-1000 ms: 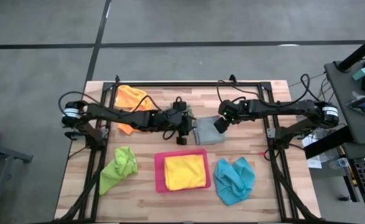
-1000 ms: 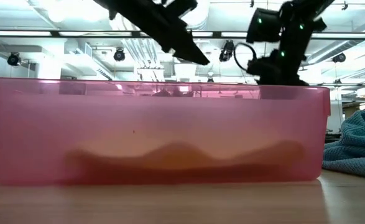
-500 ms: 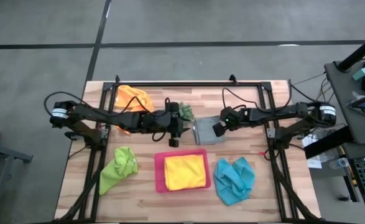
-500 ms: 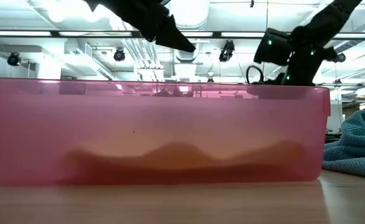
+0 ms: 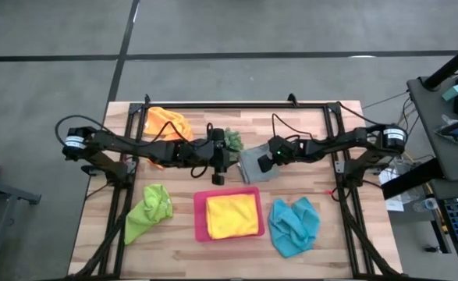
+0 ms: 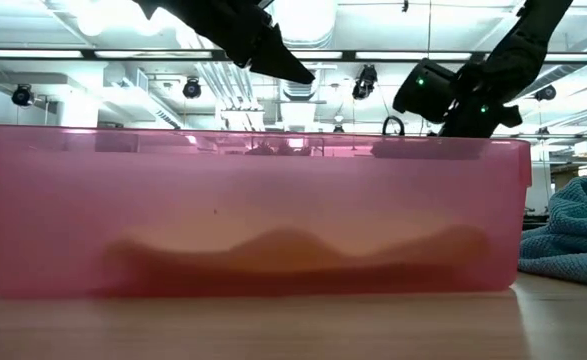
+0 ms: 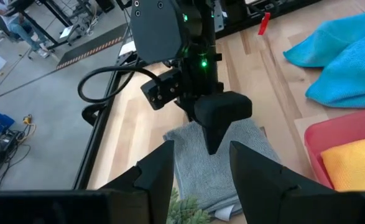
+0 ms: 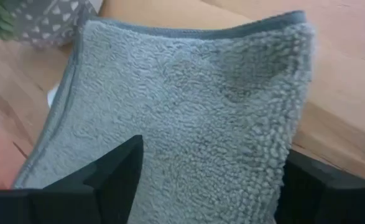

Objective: Fold microfiber towels
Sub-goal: Put the gray microfiber cloth into the pink bin

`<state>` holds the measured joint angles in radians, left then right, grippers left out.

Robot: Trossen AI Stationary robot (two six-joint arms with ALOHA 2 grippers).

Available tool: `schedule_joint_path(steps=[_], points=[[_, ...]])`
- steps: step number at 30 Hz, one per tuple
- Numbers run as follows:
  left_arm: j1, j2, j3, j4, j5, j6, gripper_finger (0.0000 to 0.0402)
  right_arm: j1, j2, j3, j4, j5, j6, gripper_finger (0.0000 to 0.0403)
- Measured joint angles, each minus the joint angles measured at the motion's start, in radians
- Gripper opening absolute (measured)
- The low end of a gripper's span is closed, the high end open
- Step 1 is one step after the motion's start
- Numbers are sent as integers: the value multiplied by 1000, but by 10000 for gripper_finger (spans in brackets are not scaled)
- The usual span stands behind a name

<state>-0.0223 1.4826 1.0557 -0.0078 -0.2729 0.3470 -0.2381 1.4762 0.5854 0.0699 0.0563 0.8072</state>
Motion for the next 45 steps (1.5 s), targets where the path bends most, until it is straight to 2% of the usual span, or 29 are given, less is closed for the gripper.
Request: schedule_joint_path(steps=[3, 12, 14, 23, 35, 41, 45], points=[[0, 0, 0, 0, -1, 0, 140, 0, 11, -3, 28, 0, 4, 226], [0, 0, 0, 0, -2, 0, 140, 2, 9, -8, 32, -12, -50, 49], [0, 0, 0, 0, -5, 0, 140, 3, 6, -8, 34, -12, -64, 20], [0, -49, -7, -1, -147, 0, 140, 3, -116, -8, 35, -5, -90, 13], [-19, -216, -50, -10, -155, 0, 140, 39, -424, -3, -30, -4, -44, 12], [-20, -264, -50, -9, -155, 0, 140, 132, -558, 38, -81, 2, 29, 12], [-39, -281, -50, -7, -155, -29, 140, 243, -580, 82, -80, 73, 77, 12]])
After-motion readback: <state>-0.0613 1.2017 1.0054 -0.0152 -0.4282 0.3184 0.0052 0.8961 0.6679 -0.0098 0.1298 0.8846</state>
